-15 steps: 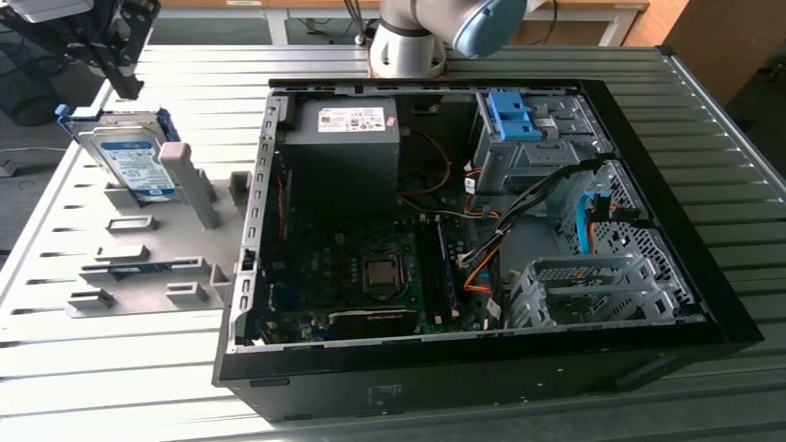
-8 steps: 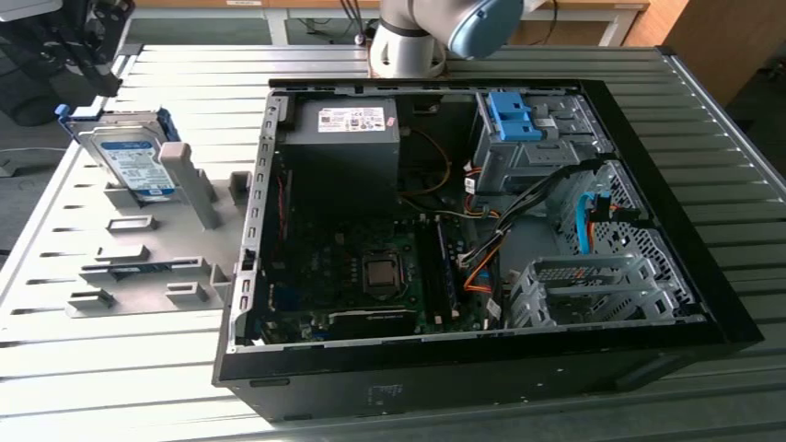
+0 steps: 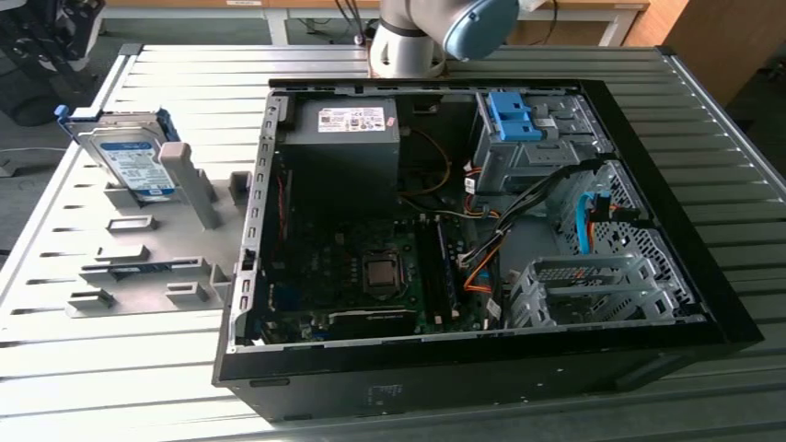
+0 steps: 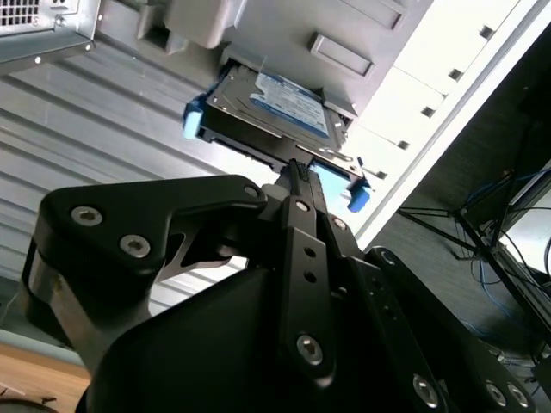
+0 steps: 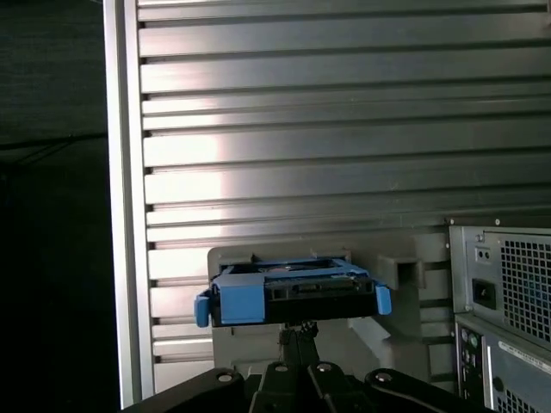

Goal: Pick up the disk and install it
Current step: 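Reach for the disk, then pick up the disk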

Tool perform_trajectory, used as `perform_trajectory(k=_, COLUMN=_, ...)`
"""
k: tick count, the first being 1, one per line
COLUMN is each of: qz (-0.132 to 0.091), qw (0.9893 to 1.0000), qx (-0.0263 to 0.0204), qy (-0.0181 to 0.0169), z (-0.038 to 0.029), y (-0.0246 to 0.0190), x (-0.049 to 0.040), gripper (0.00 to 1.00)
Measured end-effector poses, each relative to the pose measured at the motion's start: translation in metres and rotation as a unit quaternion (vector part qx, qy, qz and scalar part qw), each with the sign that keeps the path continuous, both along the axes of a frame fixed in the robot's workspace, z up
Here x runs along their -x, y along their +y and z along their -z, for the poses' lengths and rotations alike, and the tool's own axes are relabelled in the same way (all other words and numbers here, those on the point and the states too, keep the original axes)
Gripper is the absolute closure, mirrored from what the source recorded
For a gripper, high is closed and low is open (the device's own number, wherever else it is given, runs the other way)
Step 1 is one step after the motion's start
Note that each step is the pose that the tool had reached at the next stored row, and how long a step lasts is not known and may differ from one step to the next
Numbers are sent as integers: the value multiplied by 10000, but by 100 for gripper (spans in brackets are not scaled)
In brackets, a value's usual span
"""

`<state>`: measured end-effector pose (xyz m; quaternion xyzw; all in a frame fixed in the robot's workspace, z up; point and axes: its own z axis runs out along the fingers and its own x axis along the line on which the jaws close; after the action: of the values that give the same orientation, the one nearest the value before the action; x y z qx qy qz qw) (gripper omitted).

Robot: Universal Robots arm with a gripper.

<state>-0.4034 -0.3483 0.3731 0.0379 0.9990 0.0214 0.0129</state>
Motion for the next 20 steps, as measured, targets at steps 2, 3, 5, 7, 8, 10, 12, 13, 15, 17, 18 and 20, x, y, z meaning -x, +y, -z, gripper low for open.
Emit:
perform_trajectory(k=2, qz=0, qw=10000, qx=0, qy=0, z=7, y=6, x=76, gripper=89)
perform_trajectory(k=3, qz=1, qw=10000, qx=0, qy=0, z=7, y=7, x=94, gripper=89)
perform_trajectory(k=5, qz=0, qw=10000, qx=0, qy=0, z=8, y=6, x=96, gripper=89)
perform_trajectory(k=7, qz=0, qw=10000, qx=0, qy=1, z=7, y=6, x=96, gripper=89)
perform_trajectory(k=8, qz=0, qw=10000, qx=0, qy=0, z=7, y=6, x=97, gripper=89)
perform_trajectory(k=10, qz=0, qw=10000, qx=0, qy=0, z=7, y=6, x=97, gripper=89)
perform_trajectory(k=12, qz=0, qw=10000, qx=0, qy=1, z=7, y=6, x=98, gripper=89)
perform_trajectory(k=13, qz=0, qw=10000, qx=0, qy=0, z=7, y=6, x=98, gripper=89)
perform_trajectory(k=15, qz=0, qw=10000, qx=0, qy=0, z=7, y=6, x=98, gripper=89)
perform_trajectory(k=17, qz=0, qw=10000, qx=0, qy=0, z=7, y=6, x=98, gripper=89)
perform_trajectory(k=18, qz=0, qw=10000, qx=0, qy=1, z=7, y=6, x=98, gripper=89)
perform_trajectory(k=20, qz=-3, qw=10000, qx=0, qy=0, z=7, y=6, x=98, gripper=89)
